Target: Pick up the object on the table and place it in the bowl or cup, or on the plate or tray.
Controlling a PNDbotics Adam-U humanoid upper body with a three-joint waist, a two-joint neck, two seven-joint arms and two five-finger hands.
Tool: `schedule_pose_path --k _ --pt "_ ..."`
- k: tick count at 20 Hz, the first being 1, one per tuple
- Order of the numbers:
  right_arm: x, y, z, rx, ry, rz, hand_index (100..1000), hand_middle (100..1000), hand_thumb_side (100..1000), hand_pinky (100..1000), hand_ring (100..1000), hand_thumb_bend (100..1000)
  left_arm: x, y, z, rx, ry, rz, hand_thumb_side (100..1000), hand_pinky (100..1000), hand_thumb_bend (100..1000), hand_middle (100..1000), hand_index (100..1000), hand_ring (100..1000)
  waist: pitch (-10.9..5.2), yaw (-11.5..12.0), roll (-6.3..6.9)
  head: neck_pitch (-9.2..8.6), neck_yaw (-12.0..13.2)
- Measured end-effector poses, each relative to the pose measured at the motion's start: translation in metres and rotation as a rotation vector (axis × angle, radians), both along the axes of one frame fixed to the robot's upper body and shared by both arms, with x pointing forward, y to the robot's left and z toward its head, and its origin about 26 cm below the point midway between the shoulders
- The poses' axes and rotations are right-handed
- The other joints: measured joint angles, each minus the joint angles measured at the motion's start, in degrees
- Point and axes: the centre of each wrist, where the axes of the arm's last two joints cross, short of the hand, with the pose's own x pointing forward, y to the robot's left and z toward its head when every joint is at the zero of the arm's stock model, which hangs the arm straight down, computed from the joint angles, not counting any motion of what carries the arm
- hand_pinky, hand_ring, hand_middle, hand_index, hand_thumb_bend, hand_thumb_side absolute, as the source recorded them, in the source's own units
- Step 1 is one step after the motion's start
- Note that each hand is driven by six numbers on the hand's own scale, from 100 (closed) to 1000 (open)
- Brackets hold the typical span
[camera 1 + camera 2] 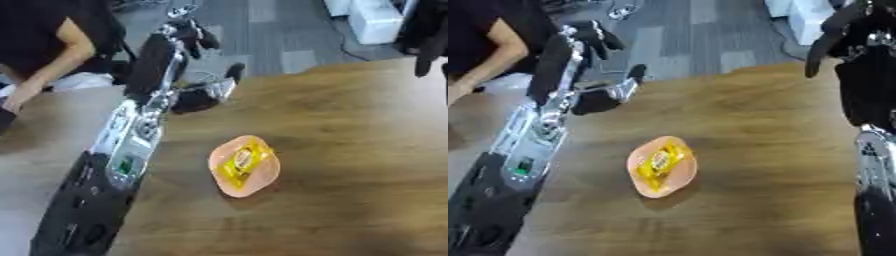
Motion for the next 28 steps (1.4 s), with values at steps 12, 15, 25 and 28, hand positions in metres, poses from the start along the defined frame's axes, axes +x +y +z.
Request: schedule_pose_path --k 12,15,25,28 --pt "-0.002 -0.002 -0.004 0.01 0.001 0.001 1000 589 1000 322 458 182 -0.036 0.001 0.021 -0.39 -0.024 -0.265 712 190 378 587 721 482 -0.16 1.7 -1.64 0.02 1.1" --pt "-0.003 -0.001 -0.004 0.011 -0.004 0.011 1000 589 1000 322 458 183 -0.039 0.0 0.024 -0.431 -0.031 -0.309 709 189 378 574 709 474 -0.18 1.9 -1.75 0.02 1.7" --pt "-0.003 -0.001 -0.004 0.017 -0.013 0.021 1000 588 1000 323 458 172 -0.043 0.001 0.024 -0.449 -0.031 -0.334 711 186 366 572 705 467 -0.21 2.3 -1.79 0.02 3.6" --pt "-0.003 0.0 -0.004 0.016 -0.015 0.024 1000 588 1000 323 457 176 -0.044 0.002 0.024 -0.449 -0.03 -0.334 710 189 365 572 703 466 -0.13 2.4 -1.79 0.02 3.8"
